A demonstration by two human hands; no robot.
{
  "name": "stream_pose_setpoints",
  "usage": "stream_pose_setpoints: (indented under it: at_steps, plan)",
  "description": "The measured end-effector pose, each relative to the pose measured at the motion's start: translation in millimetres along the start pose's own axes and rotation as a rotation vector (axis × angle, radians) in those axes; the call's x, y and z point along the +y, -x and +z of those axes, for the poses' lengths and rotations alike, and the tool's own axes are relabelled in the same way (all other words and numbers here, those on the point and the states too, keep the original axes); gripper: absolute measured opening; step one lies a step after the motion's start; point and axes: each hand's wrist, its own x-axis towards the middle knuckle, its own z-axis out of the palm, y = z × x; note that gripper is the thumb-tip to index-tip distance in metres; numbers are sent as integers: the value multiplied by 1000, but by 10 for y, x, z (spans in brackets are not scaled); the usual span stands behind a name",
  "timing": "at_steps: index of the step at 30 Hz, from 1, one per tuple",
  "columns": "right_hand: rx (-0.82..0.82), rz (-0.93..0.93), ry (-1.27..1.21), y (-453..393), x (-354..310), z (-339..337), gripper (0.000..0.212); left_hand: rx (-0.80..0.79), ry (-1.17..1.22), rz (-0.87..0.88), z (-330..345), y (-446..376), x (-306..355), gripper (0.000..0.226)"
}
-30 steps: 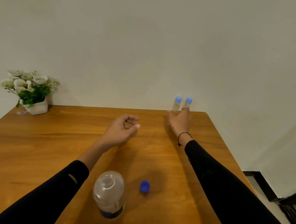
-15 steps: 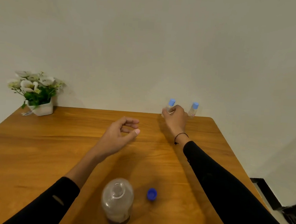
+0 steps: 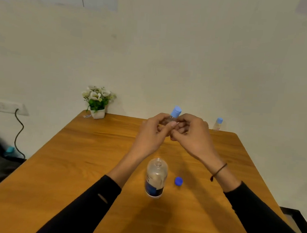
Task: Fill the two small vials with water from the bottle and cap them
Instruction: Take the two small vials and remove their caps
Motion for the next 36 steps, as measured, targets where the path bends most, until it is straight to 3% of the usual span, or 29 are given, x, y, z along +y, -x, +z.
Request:
stream_pose_setpoints:
  at_steps: [3, 5, 8, 13, 20, 24, 28, 31, 32, 35, 36]
  plan:
    - [-6, -6, -145, 138, -251, -239, 20, 19, -174, 89, -101, 194, 151, 34]
    - [17, -66, -45, 153, -356, -348, 13, 29, -223, 117, -139, 279, 215, 36]
    - [-12, -185, 158, 167, -445, -439, 25, 44, -295, 159, -165, 356, 293, 41]
    - [-107, -313, 249, 267, -437, -524, 15, 34, -397, 191, -181, 425, 366, 48]
    - [-180, -376, 206, 340, -263, -501, 22, -64, -341, 169, -185, 455, 324, 41]
    - [-271, -229, 103, 417, -350, -494, 71, 0, -316, 163, -173, 445, 305, 44]
    - [-3, -224, 279, 350, -326, -428, 31, -13, -289, 170, -157, 491, 284, 37]
    - [-50, -297, 293, 326, -243, -416, 11, -5, -292, 154, -144, 515, 247, 42]
    - [-91, -317, 268, 341, -248, -424, 15, 10, -279, 143, -148, 519, 235, 46]
    - [-180, -240, 195, 393, -297, -431, 71, 28, -284, 139, -178, 521, 209, 52]
    - [-160, -196, 204, 403, -307, -420, 80, 24, -299, 139, -181, 521, 205, 49]
